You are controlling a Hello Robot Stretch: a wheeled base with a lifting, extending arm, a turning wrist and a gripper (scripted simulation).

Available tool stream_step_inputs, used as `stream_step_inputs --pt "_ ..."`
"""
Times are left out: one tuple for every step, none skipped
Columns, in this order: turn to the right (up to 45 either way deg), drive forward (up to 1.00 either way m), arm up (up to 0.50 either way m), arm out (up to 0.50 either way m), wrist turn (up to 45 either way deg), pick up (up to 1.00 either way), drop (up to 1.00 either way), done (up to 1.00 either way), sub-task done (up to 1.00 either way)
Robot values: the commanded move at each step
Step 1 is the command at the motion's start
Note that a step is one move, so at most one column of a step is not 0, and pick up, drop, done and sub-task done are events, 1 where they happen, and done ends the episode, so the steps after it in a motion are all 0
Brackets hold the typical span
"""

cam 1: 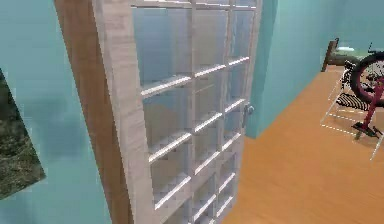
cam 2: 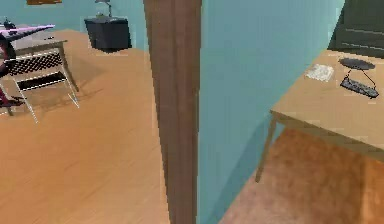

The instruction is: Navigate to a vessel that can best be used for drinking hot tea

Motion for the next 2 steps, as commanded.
stream_step_inputs --pt "39.0 0.00 0.00 0.00 0.0 0.00 0.00 0.00 0.00" --pt "0.0 0.75 0.00 0.00 0.0 0.00 0.00 0.00 0.00"
